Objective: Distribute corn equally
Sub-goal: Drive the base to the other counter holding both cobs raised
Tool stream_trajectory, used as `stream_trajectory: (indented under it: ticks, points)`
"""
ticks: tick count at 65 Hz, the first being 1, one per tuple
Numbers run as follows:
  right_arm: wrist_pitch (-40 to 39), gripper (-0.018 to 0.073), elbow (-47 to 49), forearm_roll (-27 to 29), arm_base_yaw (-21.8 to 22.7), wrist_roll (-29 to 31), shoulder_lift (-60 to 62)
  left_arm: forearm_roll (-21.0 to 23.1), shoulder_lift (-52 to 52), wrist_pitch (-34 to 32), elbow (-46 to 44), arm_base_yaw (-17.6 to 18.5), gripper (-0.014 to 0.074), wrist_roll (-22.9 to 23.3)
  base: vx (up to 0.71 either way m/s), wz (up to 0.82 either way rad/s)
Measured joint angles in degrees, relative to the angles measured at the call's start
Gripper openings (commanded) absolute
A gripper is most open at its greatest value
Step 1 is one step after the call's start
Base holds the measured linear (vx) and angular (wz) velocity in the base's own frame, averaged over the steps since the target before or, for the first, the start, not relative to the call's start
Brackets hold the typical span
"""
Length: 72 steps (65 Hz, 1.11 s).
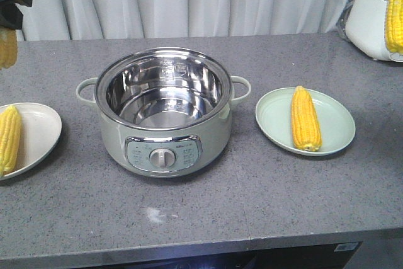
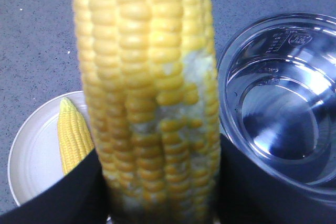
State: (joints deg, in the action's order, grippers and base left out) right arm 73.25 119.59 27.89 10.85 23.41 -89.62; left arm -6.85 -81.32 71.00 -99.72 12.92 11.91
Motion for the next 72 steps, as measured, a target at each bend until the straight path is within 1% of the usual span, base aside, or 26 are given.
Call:
stream_trajectory:
  ticks: [42,72]
  points:
    - [0.0,0.0154,0.0,0.0,0.0,0.0,0.0,0.0,0.0,0.0,0.0,0.0,0.0006,0.0,-0.01,-0.05]
    - [0.0,0.0154,0.0,0.0,0.0,0.0,0.0,0.0,0.0,0.0,0.0,0.0,0.0006,0.0,-0.03,-0.27]
